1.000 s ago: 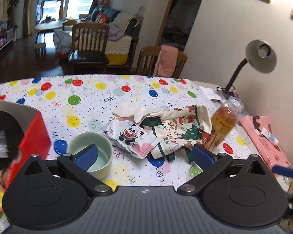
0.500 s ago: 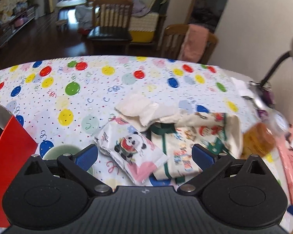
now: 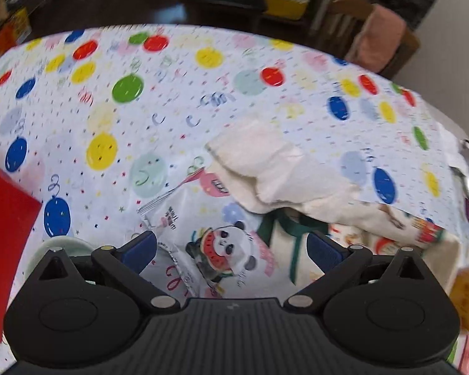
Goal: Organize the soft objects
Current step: 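Lower the left tool onto the panda snack bag while the right tool reaches the bubble wrap, then grasp the bubble wrap with the right tool while the left tool grasps the panda snack bag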
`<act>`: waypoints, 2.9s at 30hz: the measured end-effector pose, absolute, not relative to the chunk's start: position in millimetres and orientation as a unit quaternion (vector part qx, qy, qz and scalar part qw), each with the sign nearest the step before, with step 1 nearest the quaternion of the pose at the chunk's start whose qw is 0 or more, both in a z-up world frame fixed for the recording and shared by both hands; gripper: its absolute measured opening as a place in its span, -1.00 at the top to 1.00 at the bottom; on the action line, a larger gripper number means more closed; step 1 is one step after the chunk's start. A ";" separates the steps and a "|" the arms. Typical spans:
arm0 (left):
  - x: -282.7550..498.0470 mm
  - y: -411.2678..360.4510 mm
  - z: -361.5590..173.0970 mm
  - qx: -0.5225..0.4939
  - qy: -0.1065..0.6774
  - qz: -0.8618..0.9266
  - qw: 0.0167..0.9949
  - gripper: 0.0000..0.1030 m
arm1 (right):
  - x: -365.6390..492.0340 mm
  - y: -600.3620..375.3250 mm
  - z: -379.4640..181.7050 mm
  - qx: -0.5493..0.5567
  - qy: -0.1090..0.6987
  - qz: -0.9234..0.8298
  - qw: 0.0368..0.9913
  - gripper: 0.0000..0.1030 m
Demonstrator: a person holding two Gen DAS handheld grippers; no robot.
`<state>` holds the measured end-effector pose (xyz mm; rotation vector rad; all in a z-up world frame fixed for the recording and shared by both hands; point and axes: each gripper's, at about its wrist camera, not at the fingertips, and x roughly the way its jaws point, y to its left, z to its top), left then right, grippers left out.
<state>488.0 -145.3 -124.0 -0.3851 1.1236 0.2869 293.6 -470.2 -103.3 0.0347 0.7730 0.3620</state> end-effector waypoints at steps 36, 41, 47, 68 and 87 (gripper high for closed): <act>500.4 -161.1 -148.4 -0.156 0.515 0.155 0.828 0.37 | 311.8 -428.1 -168.2 -0.084 0.404 0.182 0.892 -0.30; 494.4 -161.6 -143.0 -0.156 0.504 0.146 0.837 0.64 | 308.3 -431.0 -163.9 -0.086 0.399 0.171 0.897 0.59; 486.0 -163.7 -136.6 -0.155 0.499 0.124 0.844 0.70 | 305.6 -446.5 -154.4 -0.034 0.400 0.178 0.899 0.85; 498.4 -113.4 -120.1 -0.243 0.543 0.103 0.797 -0.67 | 297.9 -463.3 -143.6 0.013 0.393 0.191 0.899 0.85; 518.2 -151.0 -166.1 -0.110 0.592 0.169 0.781 -0.70 | 306.4 -461.3 -146.3 0.013 0.401 0.191 0.896 0.85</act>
